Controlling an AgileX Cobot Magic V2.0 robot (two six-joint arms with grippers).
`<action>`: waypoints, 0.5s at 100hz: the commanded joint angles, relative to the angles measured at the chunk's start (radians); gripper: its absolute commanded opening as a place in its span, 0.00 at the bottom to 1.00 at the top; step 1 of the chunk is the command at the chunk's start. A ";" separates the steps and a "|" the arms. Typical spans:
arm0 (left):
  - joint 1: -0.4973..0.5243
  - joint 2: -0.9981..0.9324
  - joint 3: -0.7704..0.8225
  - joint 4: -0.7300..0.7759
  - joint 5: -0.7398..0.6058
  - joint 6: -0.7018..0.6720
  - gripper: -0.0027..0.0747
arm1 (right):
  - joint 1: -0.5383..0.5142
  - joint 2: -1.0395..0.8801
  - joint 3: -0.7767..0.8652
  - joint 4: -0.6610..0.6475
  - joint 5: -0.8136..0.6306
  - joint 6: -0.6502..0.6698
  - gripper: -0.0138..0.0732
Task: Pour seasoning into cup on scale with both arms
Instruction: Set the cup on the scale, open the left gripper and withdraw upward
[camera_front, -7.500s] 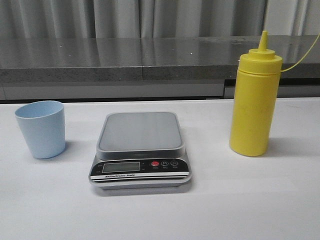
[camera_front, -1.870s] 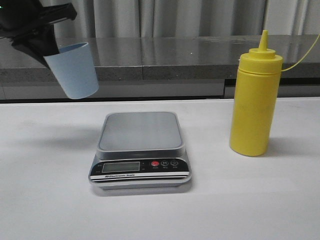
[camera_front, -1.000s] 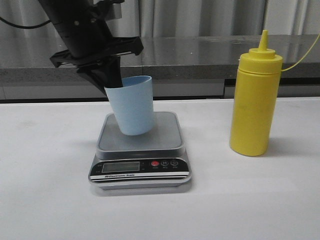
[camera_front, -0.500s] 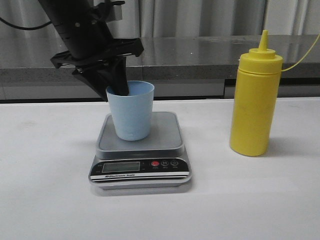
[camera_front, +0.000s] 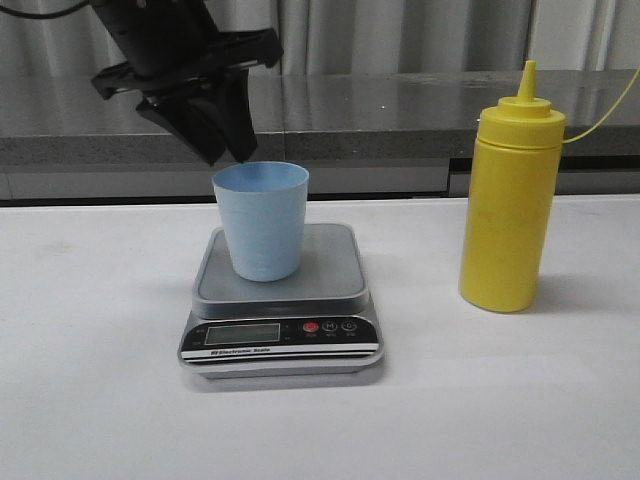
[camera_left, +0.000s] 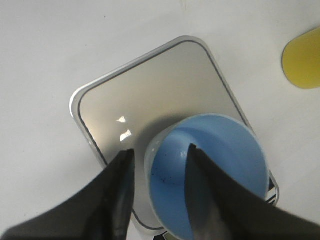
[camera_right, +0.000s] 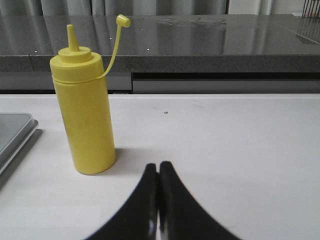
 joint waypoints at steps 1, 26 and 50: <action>-0.008 -0.086 -0.014 -0.010 -0.046 0.001 0.29 | -0.005 -0.022 -0.015 -0.012 -0.074 -0.003 0.08; -0.006 -0.195 0.074 0.014 -0.106 0.001 0.14 | -0.005 -0.022 -0.015 -0.012 -0.074 -0.003 0.08; -0.001 -0.317 0.184 0.054 -0.173 -0.003 0.01 | -0.005 -0.022 -0.015 -0.012 -0.074 -0.003 0.08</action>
